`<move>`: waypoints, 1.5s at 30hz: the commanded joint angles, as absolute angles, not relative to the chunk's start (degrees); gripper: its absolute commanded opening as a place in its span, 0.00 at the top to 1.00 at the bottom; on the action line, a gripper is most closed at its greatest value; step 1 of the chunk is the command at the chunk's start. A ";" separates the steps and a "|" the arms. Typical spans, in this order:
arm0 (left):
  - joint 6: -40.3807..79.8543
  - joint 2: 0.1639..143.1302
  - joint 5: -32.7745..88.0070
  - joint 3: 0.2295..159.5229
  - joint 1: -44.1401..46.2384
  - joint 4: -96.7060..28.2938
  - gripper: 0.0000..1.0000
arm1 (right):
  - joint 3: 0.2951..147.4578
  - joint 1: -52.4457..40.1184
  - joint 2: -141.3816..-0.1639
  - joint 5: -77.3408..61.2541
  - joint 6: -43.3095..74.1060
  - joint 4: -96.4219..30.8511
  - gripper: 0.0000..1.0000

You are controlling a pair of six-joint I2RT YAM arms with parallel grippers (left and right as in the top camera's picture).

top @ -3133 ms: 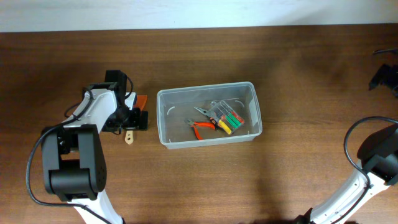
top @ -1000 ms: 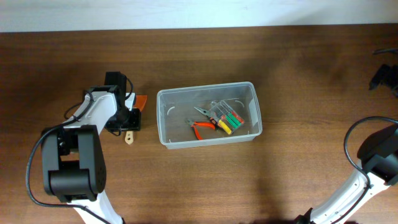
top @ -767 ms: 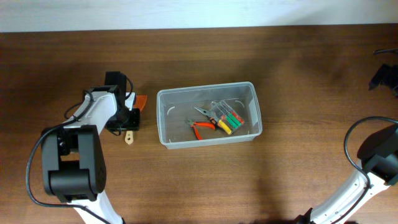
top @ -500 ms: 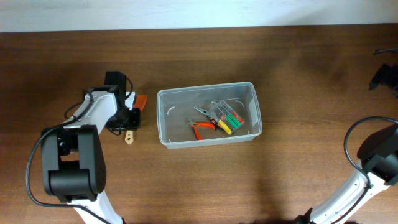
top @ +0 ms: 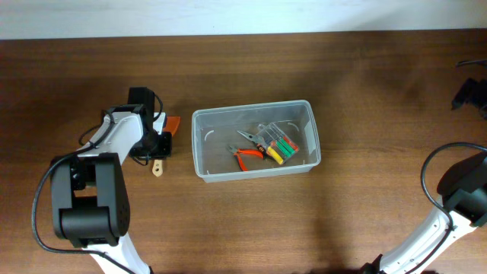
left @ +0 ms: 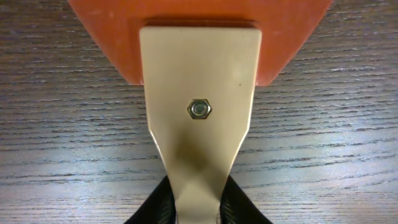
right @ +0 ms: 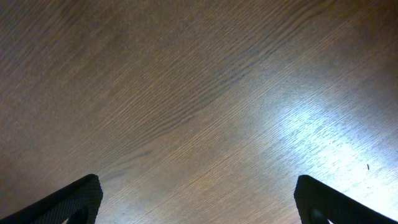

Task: Pack container
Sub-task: 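Lift the scraper with the left gripper, then carry the scraper right over the container and release it inside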

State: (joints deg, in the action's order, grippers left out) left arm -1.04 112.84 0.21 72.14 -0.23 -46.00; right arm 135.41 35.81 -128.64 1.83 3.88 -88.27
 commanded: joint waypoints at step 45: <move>-4.60 112.42 1.34 102.00 0.93 -67.40 0.89 | 135.52 35.53 -127.70 1.52 4.14 -88.27 0.01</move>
State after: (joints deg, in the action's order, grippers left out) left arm -1.87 113.21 1.48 97.78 -0.01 -65.69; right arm 135.41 35.81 -128.64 1.80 3.90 -88.27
